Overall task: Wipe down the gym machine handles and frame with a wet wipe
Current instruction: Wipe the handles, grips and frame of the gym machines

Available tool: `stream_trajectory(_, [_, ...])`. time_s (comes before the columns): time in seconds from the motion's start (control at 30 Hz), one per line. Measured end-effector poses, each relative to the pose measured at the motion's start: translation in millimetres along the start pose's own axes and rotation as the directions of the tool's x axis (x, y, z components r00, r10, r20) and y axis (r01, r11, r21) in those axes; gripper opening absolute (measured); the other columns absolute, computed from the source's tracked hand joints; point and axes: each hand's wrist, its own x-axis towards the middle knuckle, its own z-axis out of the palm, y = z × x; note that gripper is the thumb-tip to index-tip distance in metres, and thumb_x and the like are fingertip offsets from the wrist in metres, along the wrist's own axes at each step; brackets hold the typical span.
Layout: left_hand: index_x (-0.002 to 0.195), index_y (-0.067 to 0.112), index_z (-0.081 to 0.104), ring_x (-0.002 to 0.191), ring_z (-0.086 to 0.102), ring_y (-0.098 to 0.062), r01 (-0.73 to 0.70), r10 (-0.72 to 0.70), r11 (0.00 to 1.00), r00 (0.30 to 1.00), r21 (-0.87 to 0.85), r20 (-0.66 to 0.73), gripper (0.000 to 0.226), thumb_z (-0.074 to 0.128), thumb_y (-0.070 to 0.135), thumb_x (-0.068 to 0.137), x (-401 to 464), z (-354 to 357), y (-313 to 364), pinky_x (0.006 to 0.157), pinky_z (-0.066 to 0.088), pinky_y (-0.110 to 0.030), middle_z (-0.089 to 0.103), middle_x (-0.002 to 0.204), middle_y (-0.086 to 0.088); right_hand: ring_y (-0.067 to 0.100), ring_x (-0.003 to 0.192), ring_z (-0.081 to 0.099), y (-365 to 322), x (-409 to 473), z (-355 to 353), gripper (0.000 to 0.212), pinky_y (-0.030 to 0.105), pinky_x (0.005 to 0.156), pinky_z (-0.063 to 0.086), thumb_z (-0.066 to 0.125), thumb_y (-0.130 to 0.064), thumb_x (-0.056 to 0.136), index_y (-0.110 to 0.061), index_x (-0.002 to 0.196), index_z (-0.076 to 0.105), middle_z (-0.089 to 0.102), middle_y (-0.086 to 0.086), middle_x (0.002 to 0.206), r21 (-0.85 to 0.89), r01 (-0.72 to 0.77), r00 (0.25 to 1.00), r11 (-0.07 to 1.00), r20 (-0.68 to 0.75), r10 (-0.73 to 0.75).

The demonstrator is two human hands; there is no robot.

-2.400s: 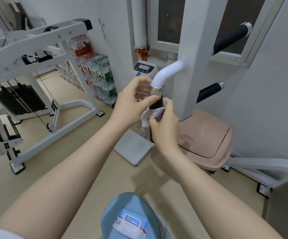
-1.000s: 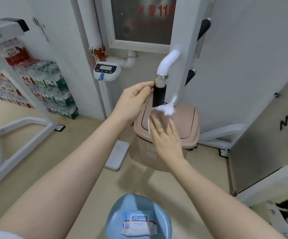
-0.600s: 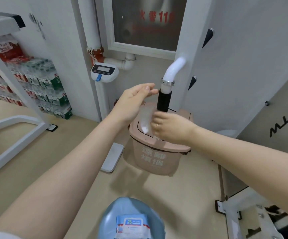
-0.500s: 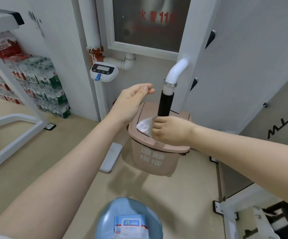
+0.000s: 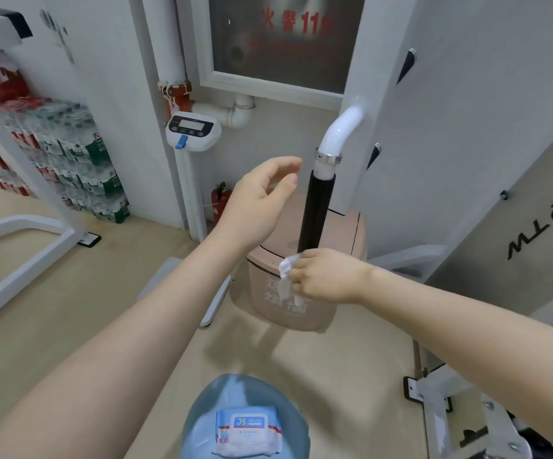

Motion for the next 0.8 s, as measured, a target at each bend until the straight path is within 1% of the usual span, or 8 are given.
stream_trajectory(0.1, [0.11,0.015,0.06,0.094,0.049,0.013,-0.194,0.207,0.975,0.97,0.106,-0.128,0.024,0.046,0.007,0.092,-2,9,10,0.079,0.038,-0.003,0.053,0.102,0.015,0.031,0.086,0.057,9,-38,-2,0.018,0.033,0.059,0.039,0.046,-0.004,0.09,-0.012,0.101,0.057,0.053,0.007,0.099,0.399,-0.343,0.937,0.85,0.075,0.343])
stream_trajectory(0.17, [0.104,0.012,0.061,0.093,0.052,0.001,-0.271,0.288,0.954,0.947,0.13,-0.143,0.022,0.046,0.004,0.09,-3,18,19,0.078,0.041,-0.008,0.053,0.097,0.014,0.029,0.072,0.047,25,-62,9,0.022,0.032,0.053,0.031,0.043,-0.008,0.091,-0.016,0.072,0.048,0.046,0.004,0.072,0.602,-0.534,0.784,0.594,0.089,0.615])
stream_trajectory(0.23, [0.101,0.009,0.062,0.092,0.053,-0.006,-0.314,0.33,0.938,0.939,0.147,-0.095,0.021,0.047,0.002,0.088,-2,31,27,0.076,0.043,-0.01,0.055,0.095,0.009,0.023,0.066,0.036,49,-80,22,0.032,0.031,0.05,0.023,0.043,-0.005,0.087,-0.018,0.06,0.034,0.034,0.0,0.058,0.778,-0.583,0.556,0.236,0.17,0.813])
stream_trajectory(0.33, [0.099,0.006,0.063,0.087,0.052,-0.002,-0.374,0.385,0.9,0.923,0.223,-0.006,0.02,0.048,0.001,0.086,4,53,31,0.073,0.04,-0.007,0.056,0.096,0.005,0.017,0.063,0.04,78,-92,37,0.02,0.026,0.055,0.032,0.049,-0.01,0.086,-0.019,0.068,0.045,0.041,-0.002,0.065,0.843,-0.444,0.247,-0.303,0.44,0.863])
stream_trajectory(0.43, [0.099,0.007,0.063,0.084,0.05,0.001,-0.375,0.381,0.881,0.924,0.288,0.037,0.019,0.049,0.005,0.087,16,78,30,0.072,0.039,-0.007,0.055,0.096,0.007,0.018,0.059,0.036,100,-89,54,0.032,0.025,0.051,0.027,0.056,-0.014,0.084,-0.02,0.058,0.039,0.04,0.005,0.066,0.853,-0.098,0.236,-0.513,0.521,0.82])
stream_trajectory(0.57, [0.105,0.012,0.058,0.089,0.055,-0.015,-0.015,0.05,0.84,0.997,0.542,-0.051,0.021,0.051,0.025,0.09,41,108,16,0.08,0.047,-0.033,0.057,0.101,0.001,0.014,0.053,0.033,136,-74,60,0.019,0.022,0.047,0.027,0.05,-0.01,0.086,-0.019,0.07,0.046,0.038,-0.002,0.064,0.853,0.08,0.161,-0.516,0.5,0.851])
stream_trajectory(0.67, [0.107,0.012,0.051,0.093,0.054,-0.022,0.299,-0.165,0.785,0.945,0.542,-0.282,0.033,0.057,0.038,0.087,52,118,8,0.078,0.046,-0.035,0.052,0.108,-0.005,0.008,0.055,0.037,170,-62,52,0.013,0.017,0.047,0.031,0.05,-0.023,0.091,-0.018,0.079,0.045,0.042,-0.007,0.068,0.939,0.109,0.193,-0.328,0.303,0.933])
stream_trajectory(0.8, [0.127,0.011,0.035,0.115,0.042,-0.028,0.411,-0.174,0.771,0.87,0.485,-0.461,0.057,0.064,0.032,0.084,60,137,7,0.088,0.036,-0.03,0.04,0.126,-0.01,0.013,0.065,0.044,193,-41,49,0.005,0.027,0.052,0.033,0.042,-0.013,0.091,-0.017,0.088,0.045,0.05,-0.003,0.074,1.0,0.009,0.284,0.004,-0.007,0.959])
